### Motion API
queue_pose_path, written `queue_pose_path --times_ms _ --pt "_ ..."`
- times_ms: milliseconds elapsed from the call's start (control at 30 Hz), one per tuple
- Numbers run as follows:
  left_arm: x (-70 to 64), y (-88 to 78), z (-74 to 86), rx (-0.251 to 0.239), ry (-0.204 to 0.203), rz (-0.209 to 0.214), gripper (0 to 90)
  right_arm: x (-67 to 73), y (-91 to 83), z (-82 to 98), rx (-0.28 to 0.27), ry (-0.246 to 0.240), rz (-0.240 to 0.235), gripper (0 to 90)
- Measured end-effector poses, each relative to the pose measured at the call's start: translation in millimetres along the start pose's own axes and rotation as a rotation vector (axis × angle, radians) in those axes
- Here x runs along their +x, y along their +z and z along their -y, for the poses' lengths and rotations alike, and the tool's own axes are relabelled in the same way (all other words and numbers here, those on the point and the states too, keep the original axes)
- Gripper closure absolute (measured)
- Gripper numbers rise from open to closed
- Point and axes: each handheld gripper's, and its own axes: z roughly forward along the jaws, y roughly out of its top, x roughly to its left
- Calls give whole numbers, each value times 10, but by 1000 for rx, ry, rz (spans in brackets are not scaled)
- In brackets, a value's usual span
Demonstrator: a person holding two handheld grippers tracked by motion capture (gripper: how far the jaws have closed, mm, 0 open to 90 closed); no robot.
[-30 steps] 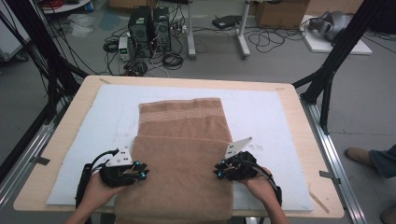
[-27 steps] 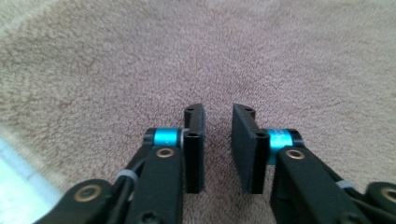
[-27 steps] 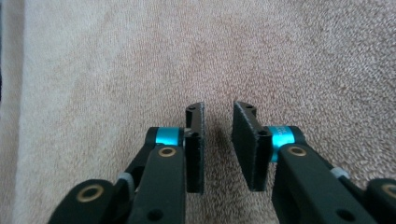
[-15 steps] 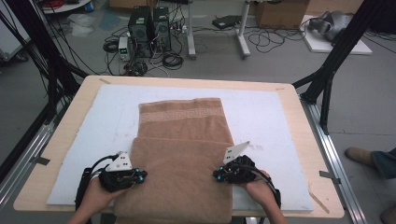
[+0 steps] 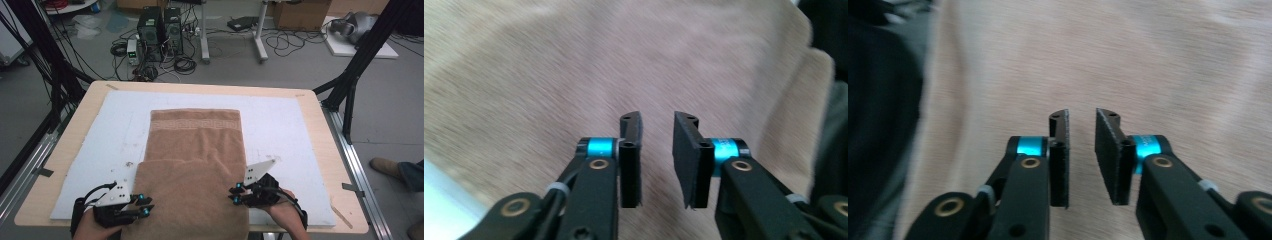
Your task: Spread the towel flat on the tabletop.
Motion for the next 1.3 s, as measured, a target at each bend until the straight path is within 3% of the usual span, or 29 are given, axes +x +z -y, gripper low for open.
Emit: queue_pose_path --times_ms 100,233,267,400,467,567,700,800,833,900,1067,1200,1300 --pt "175 91 -50 -7 -33 -39 680 -112 26 15 7 25 5 713" --pt "298 288 30 82 -50 -26 669 -162 158 115 44 41 -14 690" --pt "281 318 67 75 -40 -32 691 -164 195 145 57 50 -22 698" --pt "238 293 105 51 -34 -34 854 -189 199 215 11 65 -17 812" --pt "211 269 107 56 -20 -28 866 -201 200 204 18 63 -31 837" --pt "151 194 155 47 -35 -10 869 -163 199 172 36 32 -37 852" --pt "43 57 238 36 -38 13 863 -27 178 162 44 0 -98 831" --pt "41 -16 186 -1 -50 27 728 -13 95 126 -4 -2 -65 733" --pt "54 -24 157 -8 -55 18 657 -46 58 107 -16 14 -32 693" --pt "121 -29 77 -28 -59 -11 608 -125 31 80 -19 42 -1 673" --pt "386 86 -47 -45 -74 -81 591 -342 71 40 -27 94 55 652" --pt "517 216 -30 -7 -81 -125 586 -441 159 70 -7 130 79 640" --pt "559 269 25 25 -86 -129 578 -467 209 121 7 143 73 641"
